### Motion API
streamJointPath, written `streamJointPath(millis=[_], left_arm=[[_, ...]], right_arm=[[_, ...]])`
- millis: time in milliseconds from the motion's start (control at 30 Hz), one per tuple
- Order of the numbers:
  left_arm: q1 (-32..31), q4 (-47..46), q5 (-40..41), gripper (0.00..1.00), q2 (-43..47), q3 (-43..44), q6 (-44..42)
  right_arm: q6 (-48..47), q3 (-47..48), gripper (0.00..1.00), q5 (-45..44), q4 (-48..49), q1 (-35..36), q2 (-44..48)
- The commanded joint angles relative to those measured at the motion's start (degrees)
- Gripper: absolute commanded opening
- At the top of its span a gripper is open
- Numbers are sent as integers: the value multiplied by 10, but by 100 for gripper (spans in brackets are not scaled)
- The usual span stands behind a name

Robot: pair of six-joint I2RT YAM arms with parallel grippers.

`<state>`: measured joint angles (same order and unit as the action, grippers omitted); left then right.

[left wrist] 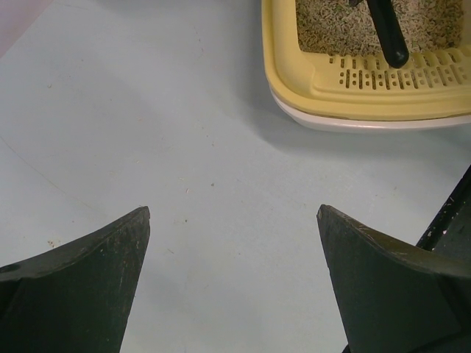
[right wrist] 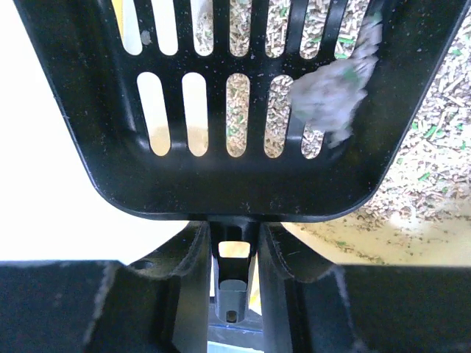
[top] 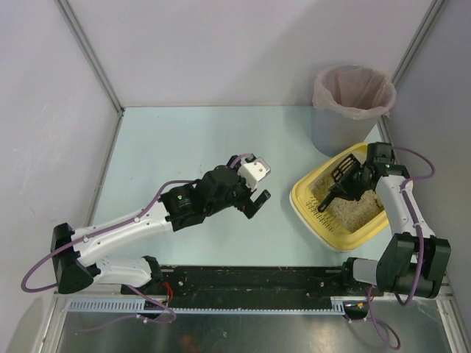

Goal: Clean the litter box

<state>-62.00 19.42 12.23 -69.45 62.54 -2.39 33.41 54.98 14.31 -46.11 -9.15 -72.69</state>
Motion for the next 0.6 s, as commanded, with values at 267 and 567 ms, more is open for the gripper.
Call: streamJointPath(millis=[267, 567], left_arm=[[-3, -17, -12, 100, -5, 0, 1], [-3, -17, -12, 100, 0, 0, 0]], right_arm=[[3, -4, 0, 3, 7, -29, 11], [30, 4, 0, 42, -13, -1, 69]])
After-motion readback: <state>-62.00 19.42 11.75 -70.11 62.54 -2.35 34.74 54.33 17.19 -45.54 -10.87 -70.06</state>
